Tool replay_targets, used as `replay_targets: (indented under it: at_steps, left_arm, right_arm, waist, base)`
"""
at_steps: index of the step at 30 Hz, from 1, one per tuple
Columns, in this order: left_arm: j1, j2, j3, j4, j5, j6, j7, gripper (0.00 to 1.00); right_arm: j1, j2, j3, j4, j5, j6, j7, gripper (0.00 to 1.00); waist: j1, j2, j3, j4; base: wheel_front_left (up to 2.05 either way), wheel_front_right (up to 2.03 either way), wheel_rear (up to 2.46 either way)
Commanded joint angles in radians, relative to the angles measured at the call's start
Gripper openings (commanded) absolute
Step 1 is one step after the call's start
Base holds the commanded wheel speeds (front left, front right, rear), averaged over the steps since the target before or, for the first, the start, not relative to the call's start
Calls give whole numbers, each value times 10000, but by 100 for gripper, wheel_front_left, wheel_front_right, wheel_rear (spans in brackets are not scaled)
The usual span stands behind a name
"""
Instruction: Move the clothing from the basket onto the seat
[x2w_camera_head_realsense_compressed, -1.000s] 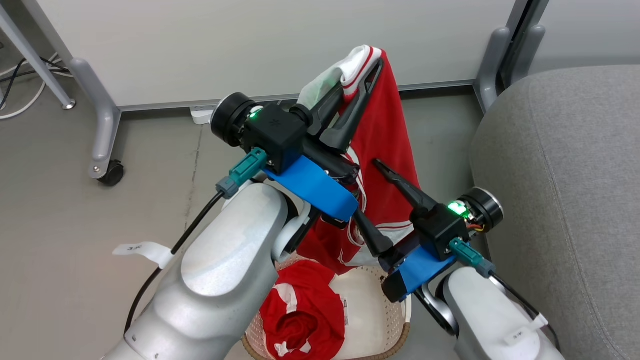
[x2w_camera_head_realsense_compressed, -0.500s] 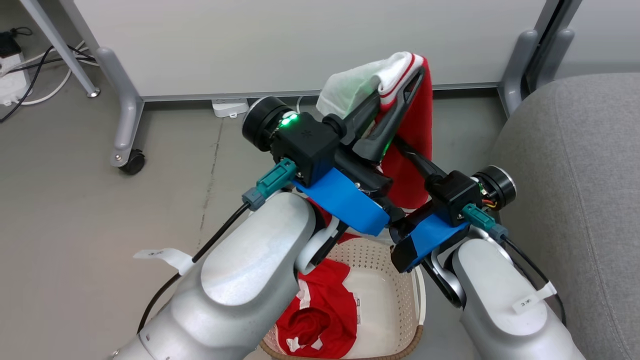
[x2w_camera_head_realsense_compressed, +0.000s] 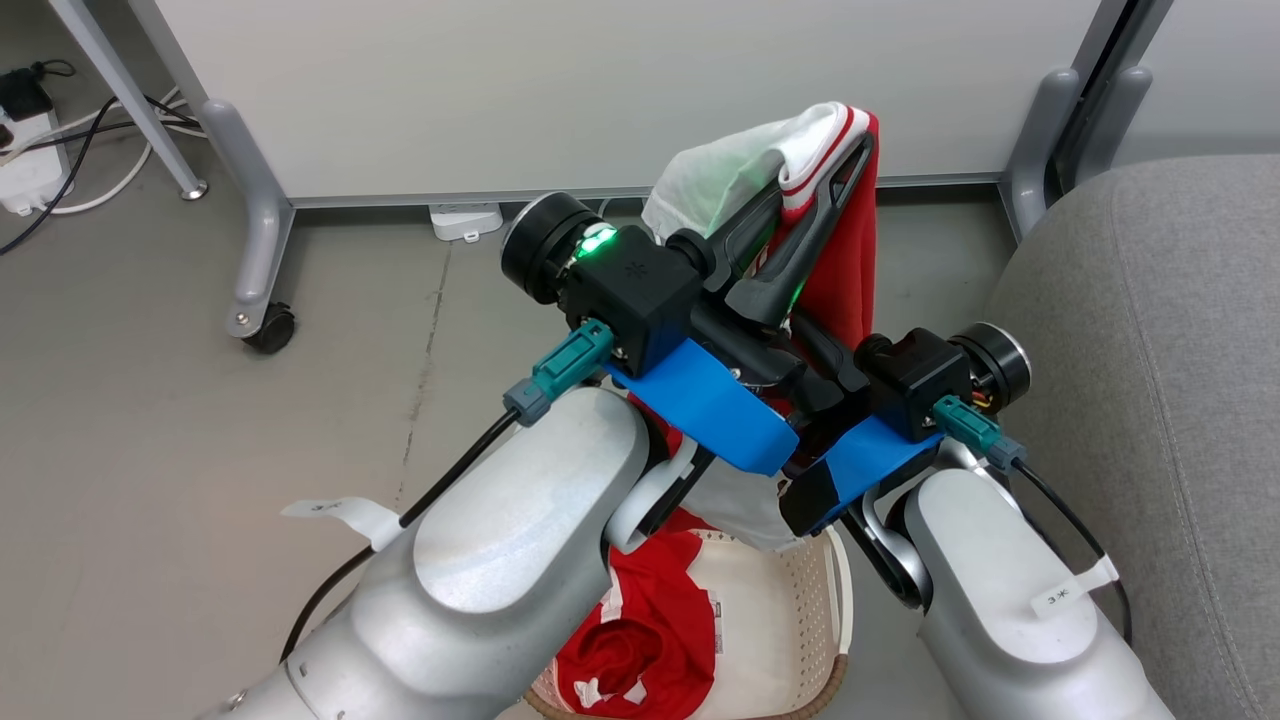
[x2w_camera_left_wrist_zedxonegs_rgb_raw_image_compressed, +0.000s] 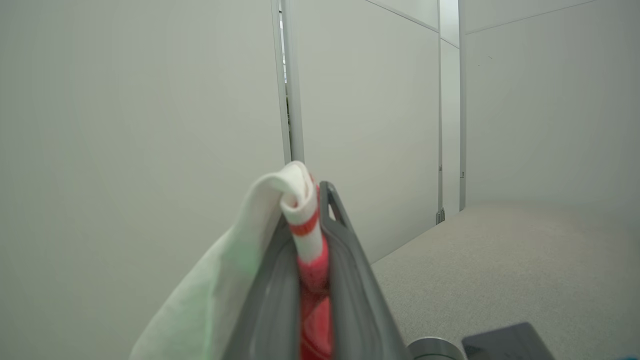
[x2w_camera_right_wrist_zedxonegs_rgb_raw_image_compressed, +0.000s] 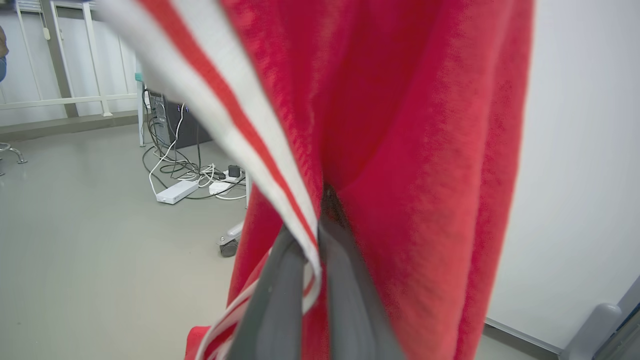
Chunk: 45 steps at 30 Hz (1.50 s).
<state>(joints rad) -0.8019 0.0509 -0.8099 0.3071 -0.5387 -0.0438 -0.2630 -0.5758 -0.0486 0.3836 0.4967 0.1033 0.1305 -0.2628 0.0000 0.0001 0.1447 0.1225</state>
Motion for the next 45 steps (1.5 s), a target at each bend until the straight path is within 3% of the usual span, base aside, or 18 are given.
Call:
replay_targets:
  at_steps: [1, 25, 27, 45]
  left_arm:
    - [-90, -8, 47, 14, -25, 30, -27, 0]
    - [-90, -7, -51, 323, 55, -19, -27, 0]
    - [-148, -7, -74, 376, 33, 9, -27, 100]
    - [141, 2, 58, 919, 407, -69, -26, 100]
  right_arm:
    - [-6, -32, 12, 29, 63, 5, -33, 0]
    - [2, -32, 90, -47, 387, 5, -31, 0]
    - [-21, -32, 73, -84, 410, 5, -33, 0]
    - [-73, -33, -829, -616, 142, 5, -33, 0]
  waist:
    - [0, -1, 0, -8]
    - [0, -1, 178, -78]
    - [0, -1, 227, -79]
    - [0, -1, 714, -358]
  base:
    - [0, 0, 0]
    - [0, 0, 0]
    - [0, 0, 0]
    - [0, 0, 0]
